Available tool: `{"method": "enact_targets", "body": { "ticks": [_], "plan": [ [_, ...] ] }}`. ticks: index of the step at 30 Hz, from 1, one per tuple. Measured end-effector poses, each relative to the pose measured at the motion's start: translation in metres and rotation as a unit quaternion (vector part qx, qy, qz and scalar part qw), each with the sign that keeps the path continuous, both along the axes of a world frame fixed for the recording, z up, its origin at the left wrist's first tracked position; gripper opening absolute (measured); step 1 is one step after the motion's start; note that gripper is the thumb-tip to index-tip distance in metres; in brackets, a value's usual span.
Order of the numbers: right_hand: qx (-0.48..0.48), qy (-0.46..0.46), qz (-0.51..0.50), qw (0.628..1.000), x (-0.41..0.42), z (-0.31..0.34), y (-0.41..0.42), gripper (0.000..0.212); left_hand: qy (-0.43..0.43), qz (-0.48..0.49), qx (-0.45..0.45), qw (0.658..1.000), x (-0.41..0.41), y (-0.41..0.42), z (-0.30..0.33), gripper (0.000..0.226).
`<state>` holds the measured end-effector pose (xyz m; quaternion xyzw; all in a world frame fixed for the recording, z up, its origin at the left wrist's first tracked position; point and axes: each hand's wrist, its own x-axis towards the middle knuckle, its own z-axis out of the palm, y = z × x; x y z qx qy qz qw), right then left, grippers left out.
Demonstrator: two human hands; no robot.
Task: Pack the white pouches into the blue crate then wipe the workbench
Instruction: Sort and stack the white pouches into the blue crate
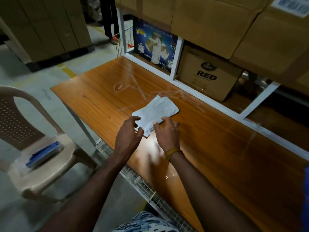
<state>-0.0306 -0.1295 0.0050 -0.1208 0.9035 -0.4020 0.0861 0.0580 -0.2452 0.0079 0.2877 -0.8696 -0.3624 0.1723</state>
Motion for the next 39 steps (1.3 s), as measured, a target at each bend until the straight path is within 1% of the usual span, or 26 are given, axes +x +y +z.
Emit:
{"method": "enact_targets", "body": {
  "ticks": [5,7,9,12,14,16,19,21,23,24,26,28,33,36,39],
  "plan": [
    [0.079,-0.047,-0.010,0.996,-0.062,-0.021,-0.051,0.061,-0.027,0.019,0.022,0.999,-0.031,-0.019,-0.017,0.047],
    [0.128,-0.061,0.010,0.990,-0.080,-0.027,-0.069,0.065,-0.032,0.023,0.024,0.999,-0.038,-0.023,-0.024,0.049],
    [0.164,-0.071,0.045,0.983,-0.094,-0.036,-0.082,0.064,-0.037,0.031,0.027,0.998,-0.043,-0.028,-0.028,0.050],
    [0.177,-0.085,0.084,0.977,-0.105,-0.055,-0.088,0.054,-0.045,0.039,0.023,0.998,-0.049,-0.040,-0.034,0.051],
    [0.169,-0.062,0.100,0.978,-0.107,-0.067,-0.082,0.042,-0.045,0.039,0.016,0.998,-0.054,-0.046,-0.038,0.050],
    [0.153,-0.037,0.092,0.983,-0.108,-0.073,-0.073,0.032,-0.053,0.040,0.013,0.998,-0.062,-0.051,-0.039,0.050],
    [0.157,-0.036,0.068,0.985,-0.110,-0.074,-0.056,0.023,-0.066,0.036,0.016,0.997,-0.077,-0.051,-0.041,0.050],
    [0.162,-0.003,0.057,0.985,-0.109,-0.074,-0.042,0.019,-0.075,0.021,0.016,0.997,-0.088,-0.047,-0.043,0.049],
    [0.173,0.038,0.046,0.983,-0.108,-0.074,-0.027,0.022,-0.088,-0.006,0.005,0.996,-0.098,-0.041,-0.047,0.048],
    [0.174,0.041,0.038,0.983,-0.106,-0.073,-0.021,0.027,-0.093,-0.024,-0.001,0.995,-0.102,-0.036,-0.049,0.048],
    [0.175,0.035,0.016,0.984,-0.104,-0.074,-0.011,0.039,-0.098,-0.055,-0.015,0.994,-0.110,-0.027,-0.054,0.047],
    [0.185,0.032,-0.011,0.982,-0.103,-0.072,-0.004,0.044,-0.109,-0.069,-0.036,0.991,-0.117,-0.016,-0.057,0.047],
    [0.228,0.000,-0.028,0.973,-0.105,-0.073,0.009,0.060,-0.183,-0.079,-0.097,0.975,-0.134,0.010,-0.060,0.055],
    [0.237,0.001,-0.027,0.971,-0.106,-0.073,0.015,0.060,-0.219,-0.086,-0.140,0.962,-0.142,0.019,-0.066,0.060],
    [0.248,0.001,-0.032,0.968,-0.108,-0.073,0.019,0.056,-0.236,-0.085,-0.164,0.954,-0.147,0.023,-0.073,0.063]
  ]
}}
